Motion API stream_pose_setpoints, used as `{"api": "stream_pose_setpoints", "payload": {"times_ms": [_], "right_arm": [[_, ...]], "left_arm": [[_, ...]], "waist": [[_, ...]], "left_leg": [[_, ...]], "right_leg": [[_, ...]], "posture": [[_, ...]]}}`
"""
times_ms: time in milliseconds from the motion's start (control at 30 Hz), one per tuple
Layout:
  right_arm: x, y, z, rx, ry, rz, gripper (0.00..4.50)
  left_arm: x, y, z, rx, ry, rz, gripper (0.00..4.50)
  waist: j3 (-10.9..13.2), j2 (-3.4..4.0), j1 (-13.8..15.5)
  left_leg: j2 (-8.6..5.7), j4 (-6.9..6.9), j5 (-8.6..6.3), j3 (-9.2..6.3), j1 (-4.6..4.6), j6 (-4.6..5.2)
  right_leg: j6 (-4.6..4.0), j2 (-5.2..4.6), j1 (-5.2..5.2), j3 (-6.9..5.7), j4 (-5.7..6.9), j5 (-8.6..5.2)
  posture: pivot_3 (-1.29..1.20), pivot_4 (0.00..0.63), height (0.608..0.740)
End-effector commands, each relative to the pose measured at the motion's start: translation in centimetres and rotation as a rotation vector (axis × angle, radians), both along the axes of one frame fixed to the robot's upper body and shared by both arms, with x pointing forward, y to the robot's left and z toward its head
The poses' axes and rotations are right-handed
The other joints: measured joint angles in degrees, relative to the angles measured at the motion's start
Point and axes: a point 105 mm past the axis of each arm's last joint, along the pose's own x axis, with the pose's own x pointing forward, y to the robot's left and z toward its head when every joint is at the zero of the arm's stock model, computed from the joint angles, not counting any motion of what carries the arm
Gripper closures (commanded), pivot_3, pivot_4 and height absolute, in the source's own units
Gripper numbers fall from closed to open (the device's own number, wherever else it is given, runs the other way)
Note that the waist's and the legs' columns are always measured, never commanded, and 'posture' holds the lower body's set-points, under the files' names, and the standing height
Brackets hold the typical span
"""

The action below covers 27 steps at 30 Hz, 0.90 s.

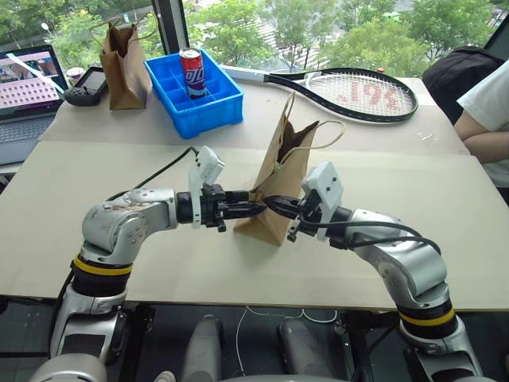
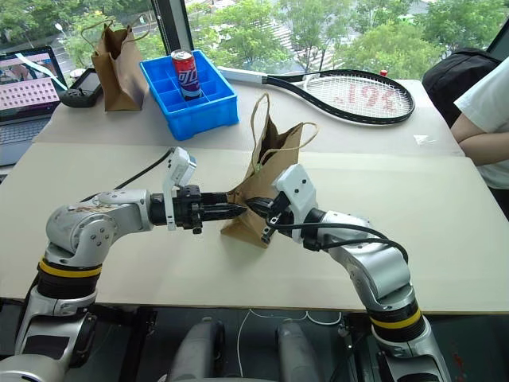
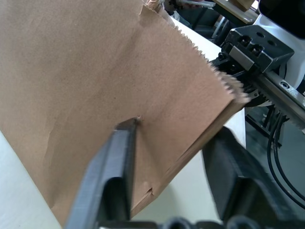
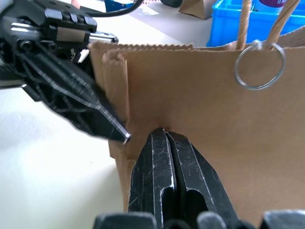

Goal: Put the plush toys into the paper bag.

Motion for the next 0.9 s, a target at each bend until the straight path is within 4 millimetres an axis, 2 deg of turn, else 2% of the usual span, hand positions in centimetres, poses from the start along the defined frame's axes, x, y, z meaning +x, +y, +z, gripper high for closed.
{"api": "stream_pose_setpoints", "payload": {"times_ms": [33, 67, 133, 233, 500, 600, 700, 900], "right_arm": [[-0.3, 0.0, 0.8, 0.015, -0.048, 0.001, 4.5], [-0.3, -0.2, 0.8, 0.011, -0.046, -0.002, 4.5], [-0.5, -0.6, 0.7, 0.001, -0.039, -0.008, 4.5], [-1.2, -2.8, 0.3, -0.061, -0.013, -0.036, 4.5], [-3.8, -13.3, -0.2, -0.315, 0.096, -0.25, 4.5], [-4.5, -15.8, -0.4, -0.361, 0.123, -0.326, 4.5], [-5.0, -17.1, -0.6, -0.383, 0.134, -0.369, 4.5], [-5.3, -16.8, -0.8, -0.373, 0.141, -0.363, 4.5]], "left_arm": [[0.3, -0.3, 1.3, -0.008, -0.06, -0.011, 4.29], [0.4, -0.2, 1.5, -0.01, -0.066, -0.012, 4.45], [0.6, 0.0, 1.9, -0.01, -0.081, -0.017, 4.45], [1.2, 0.9, 2.7, 0.018, -0.134, -0.04, 4.45], [1.8, 3.7, 4.4, 0.11, -0.319, -0.313, 4.45], [2.3, 4.3, 4.1, 0.155, -0.349, -0.399, 4.45], [3.2, 4.7, 3.7, 0.208, -0.381, -0.434, 4.45], [4.9, 5.4, 2.8, 0.249, -0.408, -0.417, 4.45]], "waist": [[0.0, 0.0, 0.0], [0.0, 0.0, 0.0], [0.0, 0.0, 0.0], [0.0, 0.0, 0.19], [0.0, 0.0, 1.33], [0.0, 0.0, 1.44], [0.0, 0.0, 1.24], [0.01, -0.01, 0.98]], "left_leg": [[0.0, 0.0, 0.0, 0.0, 0.0, 0.0], [0.0, 0.0, 0.0, 0.0, 0.0, 0.0], [0.0, 0.0, 0.0, 0.0, 0.0, 0.0], [0.0, 0.0, 0.0, 0.0, -0.02, 0.0], [-0.03, -0.01, -0.01, 0.03, -0.04, 0.0], [-0.02, -0.01, -0.01, 0.03, -0.02, 0.0], [-0.01, -0.01, 0.0, 0.04, -0.03, 0.01], [-0.01, 0.0, 0.0, 0.03, -0.03, 0.01]], "right_leg": [[0.0, 0.0, 0.0, 0.0, 0.0, 0.0], [0.0, 0.0, 0.0, 0.0, 0.0, 0.0], [0.0, 0.0, 0.0, 0.0, -0.01, 0.0], [0.0, 0.0, -0.02, 0.0, 0.0, 0.0], [0.06, -0.02, 0.0, -0.01, -0.13, -0.06], [0.16, -0.01, 0.0, -0.02, -0.13, -0.13], [0.2, -0.01, 0.0, 0.01, -0.13, -0.15], [0.24, -0.01, 0.01, 0.02, -0.11, -0.16]], "posture": [[0.0, 0.15, 0.665], [0.0, 0.15, 0.665], [0.0, 0.15, 0.665], [0.0, 0.15, 0.665], [0.0, 0.15, 0.665], [0.0, 0.15, 0.665], [0.0, 0.15, 0.665], [0.0, 0.15, 0.665]]}}
